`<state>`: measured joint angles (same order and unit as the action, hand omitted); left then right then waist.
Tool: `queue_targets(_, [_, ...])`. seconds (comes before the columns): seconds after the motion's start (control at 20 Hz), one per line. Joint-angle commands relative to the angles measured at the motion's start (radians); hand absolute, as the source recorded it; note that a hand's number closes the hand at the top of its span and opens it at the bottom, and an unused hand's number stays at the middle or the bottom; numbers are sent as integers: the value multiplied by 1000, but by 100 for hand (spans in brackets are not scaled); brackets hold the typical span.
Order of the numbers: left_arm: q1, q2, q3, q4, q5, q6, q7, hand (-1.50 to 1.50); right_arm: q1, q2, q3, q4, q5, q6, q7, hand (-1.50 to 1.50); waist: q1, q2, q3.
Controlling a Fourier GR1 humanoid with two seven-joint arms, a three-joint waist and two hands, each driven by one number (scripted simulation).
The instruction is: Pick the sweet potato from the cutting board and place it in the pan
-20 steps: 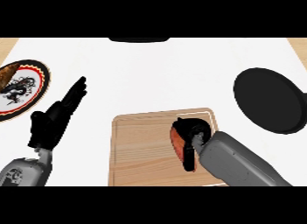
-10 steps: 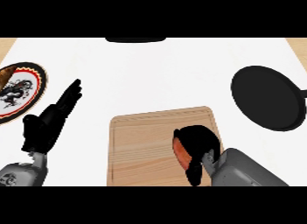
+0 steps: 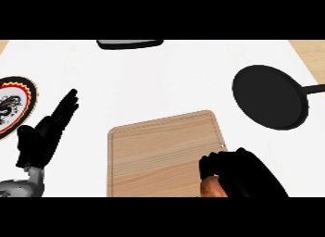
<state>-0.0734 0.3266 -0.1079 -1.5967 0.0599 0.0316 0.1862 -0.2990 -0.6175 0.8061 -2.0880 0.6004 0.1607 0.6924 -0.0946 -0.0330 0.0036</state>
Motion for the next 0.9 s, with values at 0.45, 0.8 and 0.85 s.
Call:
queue_targets(0.45, [14,1,4,-39,7,-36,-25,0,487,-279,-307,-338,91,-488,-215,150,51,25,-1])
queue_targets(0.8, [-36,-23,-24,-24,-24,-43,-5,0,542,-199,-466,-80,-196,-659,-498,150,86,36,-1])
queue_targets(0.85, [-99,-21,7,14,0,-54,40,0,546,-217,-500,-68,-244,-625,-537,150,83,35,-2])
